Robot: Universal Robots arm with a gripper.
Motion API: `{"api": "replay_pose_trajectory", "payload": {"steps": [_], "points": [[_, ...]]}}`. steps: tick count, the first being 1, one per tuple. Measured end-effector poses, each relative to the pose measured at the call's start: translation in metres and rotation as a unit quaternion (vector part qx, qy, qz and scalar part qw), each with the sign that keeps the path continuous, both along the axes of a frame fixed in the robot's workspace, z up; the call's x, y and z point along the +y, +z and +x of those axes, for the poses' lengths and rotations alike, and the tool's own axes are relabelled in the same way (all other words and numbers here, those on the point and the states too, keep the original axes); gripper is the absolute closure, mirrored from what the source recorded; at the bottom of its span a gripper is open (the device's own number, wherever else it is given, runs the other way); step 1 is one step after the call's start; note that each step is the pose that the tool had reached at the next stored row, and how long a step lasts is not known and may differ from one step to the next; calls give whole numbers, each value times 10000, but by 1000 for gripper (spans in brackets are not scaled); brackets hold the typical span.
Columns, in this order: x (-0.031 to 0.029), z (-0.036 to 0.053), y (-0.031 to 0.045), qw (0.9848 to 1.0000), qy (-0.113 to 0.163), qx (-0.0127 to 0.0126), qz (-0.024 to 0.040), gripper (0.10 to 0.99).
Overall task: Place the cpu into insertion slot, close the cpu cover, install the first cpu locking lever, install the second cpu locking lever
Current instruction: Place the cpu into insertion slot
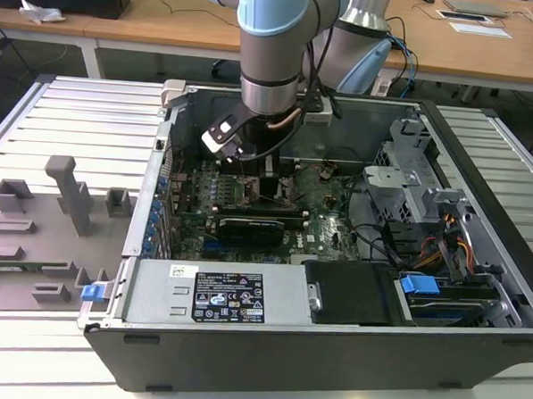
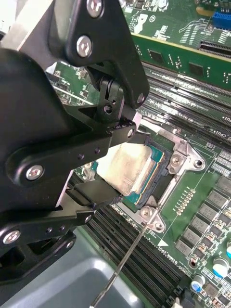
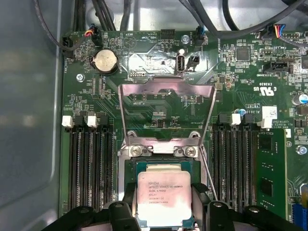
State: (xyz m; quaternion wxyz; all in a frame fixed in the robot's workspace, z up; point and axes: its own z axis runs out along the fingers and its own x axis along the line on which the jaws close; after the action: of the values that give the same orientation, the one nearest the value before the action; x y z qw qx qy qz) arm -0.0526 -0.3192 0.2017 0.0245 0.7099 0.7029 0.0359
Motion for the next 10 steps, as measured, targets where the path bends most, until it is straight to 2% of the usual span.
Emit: {"api": "replay_pose_trajectory", "payload": {"steps": [10], "points": [[12,0,-29,10000,-14,0,-1,545]]}}
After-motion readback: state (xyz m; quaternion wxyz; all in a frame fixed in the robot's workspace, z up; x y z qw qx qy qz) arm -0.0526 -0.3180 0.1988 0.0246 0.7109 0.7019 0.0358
